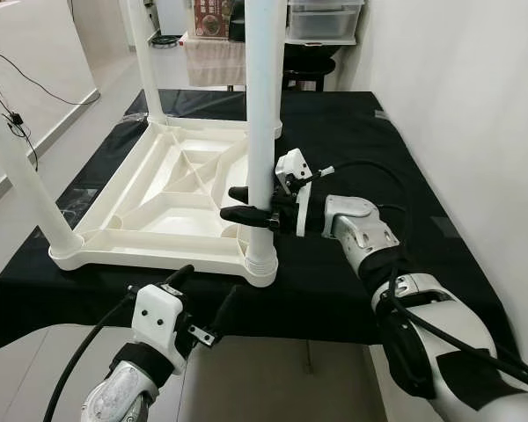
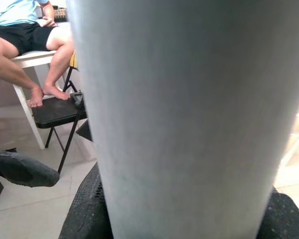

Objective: Building children table

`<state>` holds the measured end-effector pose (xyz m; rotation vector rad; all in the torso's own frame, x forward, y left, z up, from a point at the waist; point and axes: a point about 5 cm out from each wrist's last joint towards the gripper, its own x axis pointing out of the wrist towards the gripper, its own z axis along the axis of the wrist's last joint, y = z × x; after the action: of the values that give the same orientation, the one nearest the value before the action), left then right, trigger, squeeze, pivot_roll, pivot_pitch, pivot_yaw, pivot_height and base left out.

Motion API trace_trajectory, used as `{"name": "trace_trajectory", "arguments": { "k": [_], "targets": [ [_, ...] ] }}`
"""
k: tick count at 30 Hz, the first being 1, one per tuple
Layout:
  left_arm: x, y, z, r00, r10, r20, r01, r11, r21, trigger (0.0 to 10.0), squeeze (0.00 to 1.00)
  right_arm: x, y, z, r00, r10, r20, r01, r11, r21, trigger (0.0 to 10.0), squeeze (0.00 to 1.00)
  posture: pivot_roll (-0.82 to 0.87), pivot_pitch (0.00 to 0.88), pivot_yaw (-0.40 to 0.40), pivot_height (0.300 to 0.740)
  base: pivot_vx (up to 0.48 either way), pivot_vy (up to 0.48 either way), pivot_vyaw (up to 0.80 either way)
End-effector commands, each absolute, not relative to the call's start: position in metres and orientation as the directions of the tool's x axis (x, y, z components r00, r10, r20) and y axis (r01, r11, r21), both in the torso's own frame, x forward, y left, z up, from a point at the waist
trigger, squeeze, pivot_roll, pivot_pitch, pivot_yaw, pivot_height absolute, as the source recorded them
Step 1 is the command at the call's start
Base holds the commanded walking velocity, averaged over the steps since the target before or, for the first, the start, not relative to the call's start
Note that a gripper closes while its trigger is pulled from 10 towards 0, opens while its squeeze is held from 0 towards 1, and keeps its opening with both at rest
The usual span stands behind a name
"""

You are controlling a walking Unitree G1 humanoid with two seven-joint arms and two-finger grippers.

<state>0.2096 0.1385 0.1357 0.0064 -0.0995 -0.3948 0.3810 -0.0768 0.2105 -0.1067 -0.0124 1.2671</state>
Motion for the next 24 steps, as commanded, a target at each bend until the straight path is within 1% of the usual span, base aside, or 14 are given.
{"name": "trace_trajectory", "arguments": {
  "k": [1,5,6,7,9,10,11,15,19,20,21,22,23,24],
  "targets": [
    [0.209,0.137,0.13,0.918,-0.389,0.073,0.389,0.921,0.025,10.0,0.0,0.382,-0.078,0.206,0.328,0.941,-0.088,-0.942,0.318,-0.105,0.0,0.0,0.08,0.062,-0.048,0.74,0.0,0.0,0.0],
    [0.208,0.137,0.131,0.918,-0.391,0.075,0.39,0.921,0.026,10.0,0.0,0.385,-0.083,0.205,0.394,0.917,-0.07,-0.917,0.386,-0.103,0.0,0.0,0.07,0.074,-0.047,0.74,0.0,0.0,0.0],
    [0.207,0.138,0.132,0.918,-0.39,0.076,0.389,0.921,0.027,10.0,0.0,0.387,-0.085,0.2,0.48,0.875,-0.072,-0.876,0.473,-0.094,0.0,0.0,0.06,0.083,-0.052,0.74,0.0,0.0,0.0],
    [0.207,0.139,0.133,0.917,-0.39,0.078,0.39,0.921,0.026,10.0,0.0,0.374,-0.072,0.171,0.696,0.716,-0.06,-0.717,0.697,-0.004,0.0,0.0,0.04,0.093,-0.063,0.74,0.0,0.0,0.0],
    [0.207,0.139,0.133,0.917,-0.39,0.078,0.39,0.921,0.026,10.0,0.0,0.374,-0.072,0.171,0.696,0.716,-0.06,-0.717,0.697,-0.004,0.0,0.0,0.04,0.093,-0.063,0.74,0.0,0.0,0.0],
    [0.206,0.14,0.134,0.917,-0.391,0.08,0.39,0.92,0.025,10.0,0.0,0.359,-0.073,0.153,0.84,0.537,-0.078,-0.533,0.844,0.065,0.0,0.0,0.04,0.093,-0.063,0.74,0.0,0.0,0.0],
    [0.207,0.141,0.135,0.917,-0.391,0.082,0.391,0.92,0.021,10.0,0.0,0.339,-0.066,0.14,0.884,0.461,-0.083,-0.456,0.887,0.066,0.0,0.0,0.04,0.114,-0.035,0.74,0.0,0.0,0.0],
    [0.21,0.142,0.134,0.916,-0.394,0.078,0.394,0.919,0.026,10.0,0.0,0.34,-0.048,0.141,0.815,0.578,-0.043,-0.579,0.815,-0.019,0.0,0.0,0.03,0.092,-0.024,0.74,0.0,0.0,0.0],
    [0.211,0.142,0.134,0.913,-0.399,0.079,0.399,0.917,0.019,10.0,0.0,0.35,-0.049,0.147,0.814,0.581,-0.02,-0.581,0.811,-0.066,0.0,0.0,0.03,0.088,-0.027,0.74,0.0,0.0,0.0],
    [0.211,0.141,0.134,0.912,-0.402,0.078,0.401,0.916,0.025,10.0,0.0,0.353,-0.048,0.146,0.824,0.566,-0.024,-0.567,0.822,-0.049,1.1,0.0,0.03,0.088,-0.027,0.74,0.0,0.0,0.0],
    [0.212,0.142,0.134,0.916,-0.392,0.079,0.391,0.92,0.031,10.0,0.0,0.355,-0.045,0.147,0.809,0.588,-0.025,-0.588,0.808,-0.026,10.0,0.0,0.04,0.085,-0.03,0.74,0.0,0.0,0.0],
    [0.212,0.142,0.134,0.916,-0.392,0.079,0.391,0.92,0.031,10.0,0.0,0.355,-0.045,0.147,0.809,0.588,-0.025,-0.588,0.808,-0.026,10.0,0.0,0.04,0.085,-0.03,0.74,0.0,0.0,0.0],
    [0.212,0.142,0.135,0.919,-0.385,0.08,0.383,0.923,0.035,10.0,0.0,0.355,-0.043,0.147,0.796,0.604,-0.025,-0.605,0.796,-0.012,10.0,1.0,0.04,0.085,-0.03,0.74,0.0,0.0,0.0],
    [0.212,0.142,0.135,0.919,-0.385,0.08,0.383,0.923,0.035,10.0,0.0,0.355,-0.043,0.147,0.796,0.604,-0.025,-0.605,0.796,-0.012,10.0,1.0,0.04,0.085,-0.03,0.74,0.0,0.0,0.0]
  ]
}}
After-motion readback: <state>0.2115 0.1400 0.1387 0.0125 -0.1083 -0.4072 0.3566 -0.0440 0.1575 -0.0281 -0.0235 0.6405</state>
